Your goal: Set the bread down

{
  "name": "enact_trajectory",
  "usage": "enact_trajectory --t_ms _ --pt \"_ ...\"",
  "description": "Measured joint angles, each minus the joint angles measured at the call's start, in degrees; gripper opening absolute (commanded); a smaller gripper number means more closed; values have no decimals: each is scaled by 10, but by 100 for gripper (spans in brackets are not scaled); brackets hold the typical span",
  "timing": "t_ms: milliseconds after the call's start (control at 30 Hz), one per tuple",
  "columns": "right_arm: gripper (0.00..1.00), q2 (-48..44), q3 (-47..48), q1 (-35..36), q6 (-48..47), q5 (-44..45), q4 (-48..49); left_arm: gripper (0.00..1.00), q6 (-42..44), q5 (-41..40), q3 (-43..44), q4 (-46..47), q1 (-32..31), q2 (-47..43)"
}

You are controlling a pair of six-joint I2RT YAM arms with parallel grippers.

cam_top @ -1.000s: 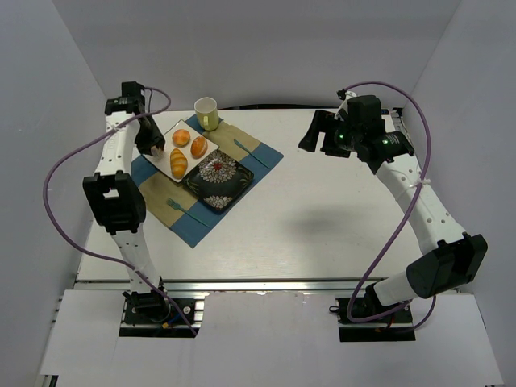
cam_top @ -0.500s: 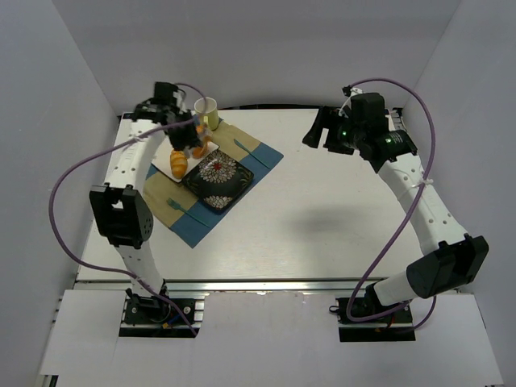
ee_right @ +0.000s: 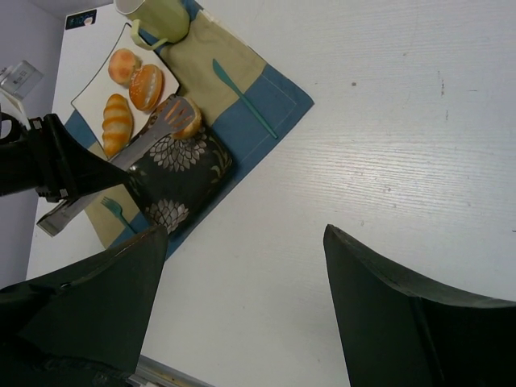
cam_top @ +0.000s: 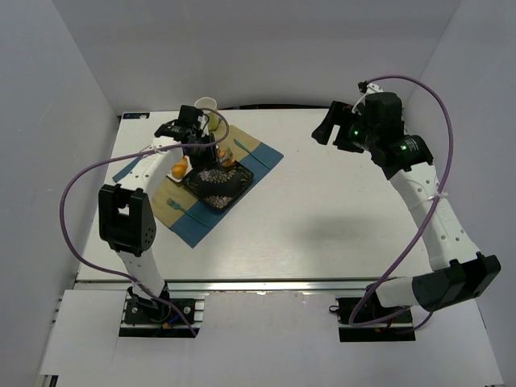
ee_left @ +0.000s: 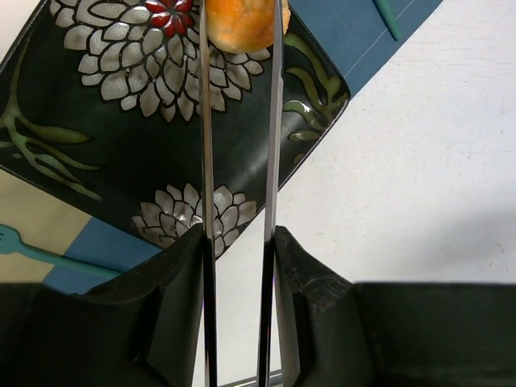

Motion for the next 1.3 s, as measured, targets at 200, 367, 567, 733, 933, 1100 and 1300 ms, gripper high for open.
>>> enact_trajectory --t_ms 200,367,567,733,933,1100,1300 --pt "84 -5 -7 0 3 2 -3 45 7 -19 0 -6 -2 -3" --pt "85 -6 -8 -1 6 2 -5 45 9 -47 -9 -14 -2 -24" --pt "84 -6 -11 -1 9 -1 -5 45 9 -67 -37 -26 0 -56" --pt "85 -6 -17 -1 9 -2 -5 45 9 -68 -58 -27 0 -67" --pt "85 -8 -19 -1 9 -5 -5 52 7 -66 -80 -19 0 -67" --pt "85 -13 -26 -1 9 -7 -3 66 5 -65 -84 -11 0 -67" --pt "85 -13 -26 -1 9 -12 -3 72 5 -67 -72 -19 0 -67"
